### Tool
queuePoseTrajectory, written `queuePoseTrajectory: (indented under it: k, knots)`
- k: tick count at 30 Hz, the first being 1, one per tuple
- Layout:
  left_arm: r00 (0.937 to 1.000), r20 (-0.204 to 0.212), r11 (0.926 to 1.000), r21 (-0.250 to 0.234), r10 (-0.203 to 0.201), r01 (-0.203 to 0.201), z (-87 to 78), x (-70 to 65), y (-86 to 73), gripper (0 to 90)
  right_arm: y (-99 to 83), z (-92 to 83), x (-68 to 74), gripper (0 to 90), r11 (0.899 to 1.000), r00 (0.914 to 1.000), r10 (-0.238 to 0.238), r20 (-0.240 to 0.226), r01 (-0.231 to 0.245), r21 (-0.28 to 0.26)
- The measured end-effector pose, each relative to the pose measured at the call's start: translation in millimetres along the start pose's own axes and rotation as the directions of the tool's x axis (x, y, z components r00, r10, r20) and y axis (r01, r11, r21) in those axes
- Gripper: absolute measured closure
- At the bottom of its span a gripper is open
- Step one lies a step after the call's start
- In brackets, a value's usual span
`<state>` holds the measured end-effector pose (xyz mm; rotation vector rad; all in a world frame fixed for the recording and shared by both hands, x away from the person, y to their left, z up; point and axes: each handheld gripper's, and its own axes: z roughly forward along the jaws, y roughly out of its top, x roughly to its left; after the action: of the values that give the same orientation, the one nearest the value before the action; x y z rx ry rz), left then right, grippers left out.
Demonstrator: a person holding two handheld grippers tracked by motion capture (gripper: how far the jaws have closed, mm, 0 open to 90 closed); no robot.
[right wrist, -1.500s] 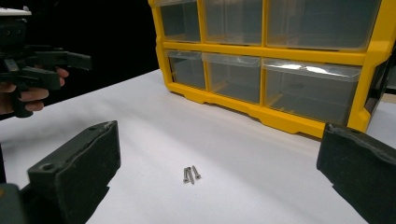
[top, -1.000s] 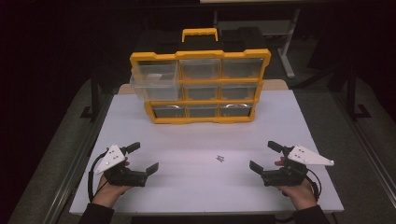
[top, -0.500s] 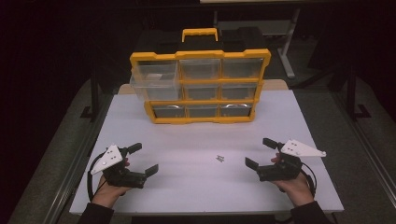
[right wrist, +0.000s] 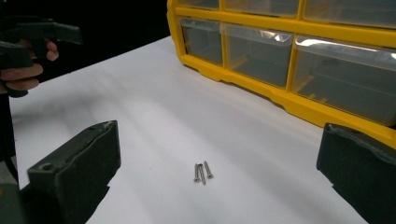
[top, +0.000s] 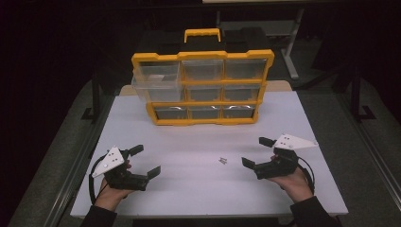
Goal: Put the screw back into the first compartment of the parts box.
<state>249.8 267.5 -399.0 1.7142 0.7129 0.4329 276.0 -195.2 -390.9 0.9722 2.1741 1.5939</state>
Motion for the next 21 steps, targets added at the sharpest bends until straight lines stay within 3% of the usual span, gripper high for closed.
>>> queuePoseTrajectory:
  k: [21]
  knots:
    - [0.9999, -0.013, 0.9999, 0.013, 0.005, -0.005, 2.4, -1.3, -2.0, 0.0, 17.0, 30.9, -3.1, 0.7, 0.991, 0.9992, -0.026, -0.030, 0.030, 0.129]
